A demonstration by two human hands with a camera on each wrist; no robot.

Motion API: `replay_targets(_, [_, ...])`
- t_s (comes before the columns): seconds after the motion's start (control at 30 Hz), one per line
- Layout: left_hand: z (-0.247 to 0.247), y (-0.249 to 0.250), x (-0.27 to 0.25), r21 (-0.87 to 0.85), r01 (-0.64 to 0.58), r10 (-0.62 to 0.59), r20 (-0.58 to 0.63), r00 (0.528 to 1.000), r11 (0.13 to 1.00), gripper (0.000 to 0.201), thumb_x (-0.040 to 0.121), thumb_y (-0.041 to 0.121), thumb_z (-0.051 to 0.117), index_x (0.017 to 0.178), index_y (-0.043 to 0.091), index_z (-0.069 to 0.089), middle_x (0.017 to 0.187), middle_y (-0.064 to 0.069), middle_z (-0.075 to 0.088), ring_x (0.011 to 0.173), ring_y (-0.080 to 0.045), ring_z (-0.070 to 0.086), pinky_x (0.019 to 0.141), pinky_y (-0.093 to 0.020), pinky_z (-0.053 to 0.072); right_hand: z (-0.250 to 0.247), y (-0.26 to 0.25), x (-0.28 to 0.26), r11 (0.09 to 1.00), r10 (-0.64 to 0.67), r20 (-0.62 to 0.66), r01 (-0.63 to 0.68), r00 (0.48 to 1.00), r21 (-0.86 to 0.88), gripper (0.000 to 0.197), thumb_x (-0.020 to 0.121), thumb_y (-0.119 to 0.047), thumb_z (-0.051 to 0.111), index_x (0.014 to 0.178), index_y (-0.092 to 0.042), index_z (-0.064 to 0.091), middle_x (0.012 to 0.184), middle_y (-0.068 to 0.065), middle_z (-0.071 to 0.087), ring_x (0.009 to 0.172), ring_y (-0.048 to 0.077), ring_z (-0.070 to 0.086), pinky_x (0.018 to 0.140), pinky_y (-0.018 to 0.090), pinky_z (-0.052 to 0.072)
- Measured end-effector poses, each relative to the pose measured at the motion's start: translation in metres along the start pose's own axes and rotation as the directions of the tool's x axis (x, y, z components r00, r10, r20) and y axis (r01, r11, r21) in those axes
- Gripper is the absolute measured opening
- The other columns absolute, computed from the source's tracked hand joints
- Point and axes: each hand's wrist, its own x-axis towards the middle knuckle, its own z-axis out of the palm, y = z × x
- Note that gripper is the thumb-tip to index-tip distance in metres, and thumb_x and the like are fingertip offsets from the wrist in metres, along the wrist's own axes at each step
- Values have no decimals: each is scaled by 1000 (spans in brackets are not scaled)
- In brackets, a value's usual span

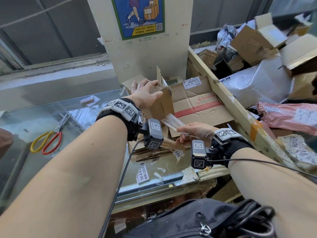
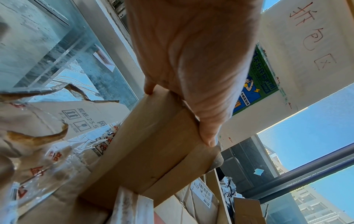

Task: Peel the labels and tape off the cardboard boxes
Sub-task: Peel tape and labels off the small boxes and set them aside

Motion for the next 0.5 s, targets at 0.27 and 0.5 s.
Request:
replay_targets(0.27, [2,0,2,12,-2,2,-5,1000,1000,53,100,44,41,150,40,24,162,5,6,147,-29,-17,117,-47,-8,-1,1,-1,1000,13,2,-13,1000,23,20,92,-13,57,75,-3,54,65,11,58,72,22,64,66,27,58])
replay_targets(0.5, [14,8,1,238,-26,43,-67,997,971,53,99,51,31,150,45,16,163,4,2,148,-32,-11,116,-60,-5,-9,4,-2,997,77,33,-77,996,-6,19,88,-20,60,85,-2,58,74,13,61,77,26,60,90,39,50])
